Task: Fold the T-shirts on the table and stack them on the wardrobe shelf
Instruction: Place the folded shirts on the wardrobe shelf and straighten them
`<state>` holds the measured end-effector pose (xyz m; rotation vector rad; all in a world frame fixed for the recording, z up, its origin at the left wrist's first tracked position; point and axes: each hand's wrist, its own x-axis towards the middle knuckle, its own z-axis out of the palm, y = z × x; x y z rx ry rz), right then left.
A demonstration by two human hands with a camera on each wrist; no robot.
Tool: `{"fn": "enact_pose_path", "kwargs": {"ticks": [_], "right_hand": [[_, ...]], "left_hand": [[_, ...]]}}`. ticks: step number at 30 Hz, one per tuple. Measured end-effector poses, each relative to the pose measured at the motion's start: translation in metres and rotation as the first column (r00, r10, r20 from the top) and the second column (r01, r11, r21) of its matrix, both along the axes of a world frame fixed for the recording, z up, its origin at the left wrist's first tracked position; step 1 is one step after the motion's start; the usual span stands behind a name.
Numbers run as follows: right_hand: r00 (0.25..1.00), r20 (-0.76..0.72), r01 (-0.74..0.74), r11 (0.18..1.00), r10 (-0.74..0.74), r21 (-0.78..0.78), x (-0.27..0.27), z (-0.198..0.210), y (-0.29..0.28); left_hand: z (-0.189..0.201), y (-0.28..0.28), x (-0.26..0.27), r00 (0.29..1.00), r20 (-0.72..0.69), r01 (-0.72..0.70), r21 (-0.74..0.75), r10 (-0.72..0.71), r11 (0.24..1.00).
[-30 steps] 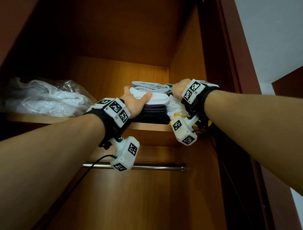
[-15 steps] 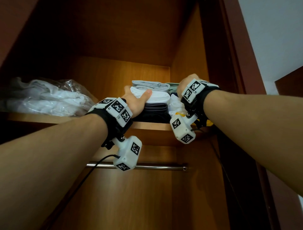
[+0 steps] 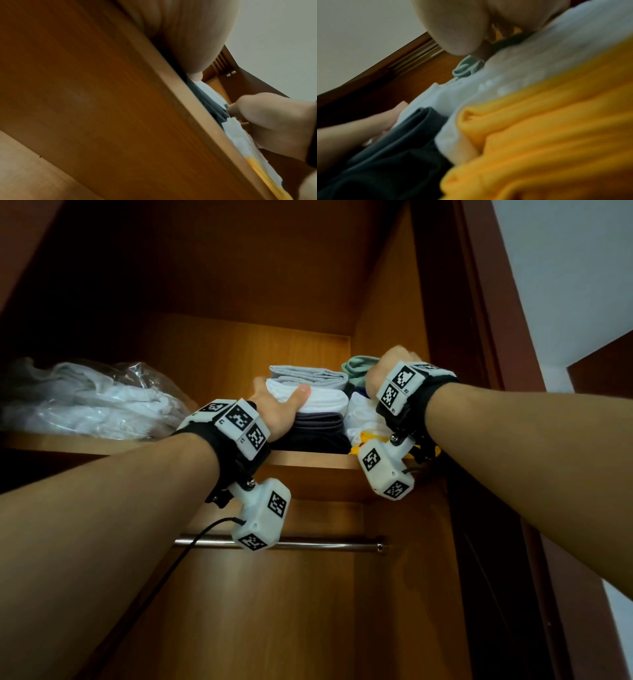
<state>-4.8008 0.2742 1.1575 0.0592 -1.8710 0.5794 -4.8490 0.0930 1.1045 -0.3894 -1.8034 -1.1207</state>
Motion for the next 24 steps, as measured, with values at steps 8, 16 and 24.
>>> {"fn": "enact_pose_path", "kwargs": {"ticks": [8,16,24], "right_hand": [[0.991,0.018,0.123,0.955,-0.133,0.271,-0.006,-0.004,-0.016],[0.996,0.068,0.037,0.972,-0.054,0.233,0.0,-0.007,-0.012],[0.964,0.045,0.259,0.964,-0.262,0.068,-0.01,-0.053,-0.01]], "left_hand": [[0.005,-0.004,0.007,0.976,0.029,0.21,0.112,-0.215,0.971],[0.001,-0.009,0.01,0.963,-0.048,0.263,-0.033,-0.264,0.964],[0.005,-0.011,0.01,0.945,0.094,0.303,0.117,-0.314,0.946]]}}
